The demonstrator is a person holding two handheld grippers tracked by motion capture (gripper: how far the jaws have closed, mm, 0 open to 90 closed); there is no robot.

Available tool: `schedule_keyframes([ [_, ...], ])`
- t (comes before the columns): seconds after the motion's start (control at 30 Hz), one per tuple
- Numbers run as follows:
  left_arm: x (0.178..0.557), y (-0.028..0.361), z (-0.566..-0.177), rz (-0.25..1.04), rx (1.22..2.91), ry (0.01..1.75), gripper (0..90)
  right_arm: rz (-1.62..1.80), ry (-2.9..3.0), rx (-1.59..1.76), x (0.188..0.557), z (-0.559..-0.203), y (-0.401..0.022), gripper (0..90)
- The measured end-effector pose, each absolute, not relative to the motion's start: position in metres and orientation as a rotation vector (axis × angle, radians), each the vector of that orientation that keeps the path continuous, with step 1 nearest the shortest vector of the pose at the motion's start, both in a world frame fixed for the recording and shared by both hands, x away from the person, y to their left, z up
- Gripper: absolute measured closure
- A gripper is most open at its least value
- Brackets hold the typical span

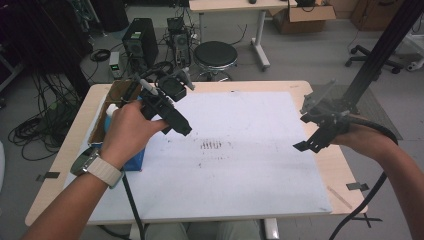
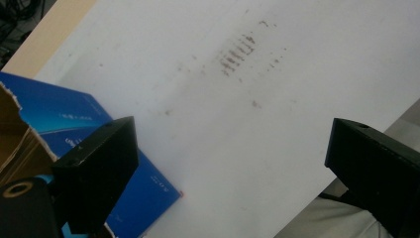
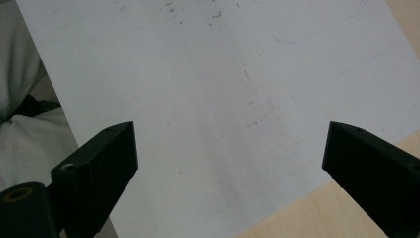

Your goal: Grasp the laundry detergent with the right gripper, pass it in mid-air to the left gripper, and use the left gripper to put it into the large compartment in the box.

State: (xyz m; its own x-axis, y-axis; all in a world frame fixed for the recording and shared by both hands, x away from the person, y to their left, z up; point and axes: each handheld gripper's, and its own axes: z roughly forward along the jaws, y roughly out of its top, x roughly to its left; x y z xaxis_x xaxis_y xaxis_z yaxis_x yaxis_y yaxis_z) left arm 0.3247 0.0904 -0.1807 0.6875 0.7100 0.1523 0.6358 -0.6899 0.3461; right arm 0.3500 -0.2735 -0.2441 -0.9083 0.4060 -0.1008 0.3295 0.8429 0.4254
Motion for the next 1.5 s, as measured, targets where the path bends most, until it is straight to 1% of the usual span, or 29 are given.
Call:
schedule_keyframes([
  [0.13, 0.323, 0.08, -0.187, 0.386, 2.689, 0.974, 7.1, 0.599, 2.841, 0.561, 0.352, -0.244, -0.268, 6.6],
  [0.33, 0.322, 0.07, -0.197, 0.357, 2.732, 0.883, 7.2, 0.597, 2.847, 0.563, 0.356, -0.244, -0.265, 6.5],
  [0.37, 0.321, 0.066, -0.2, 0.345, 2.747, 0.843, 7.3, 0.596, 2.847, 0.565, 0.357, -0.244, -0.265, 6.5],
  [0.57, 0.321, 0.056, -0.206, 0.326, 2.778, 0.757, 7.3, 0.601, 2.848, 0.578, 0.363, -0.242, -0.263, 6.4],
  [1.07, 0.322, 0.04, -0.213, 0.281, 2.822, 0.623, 7.7, 0.591, 2.851, 0.602, 0.381, -0.24, -0.259, 6.2],
  [1.5, 0.324, 0.024, -0.214, 0.285, 2.848, 0.577, 7.4, 0.575, 2.843, 0.612, 0.386, -0.235, -0.261, 6.1],
])
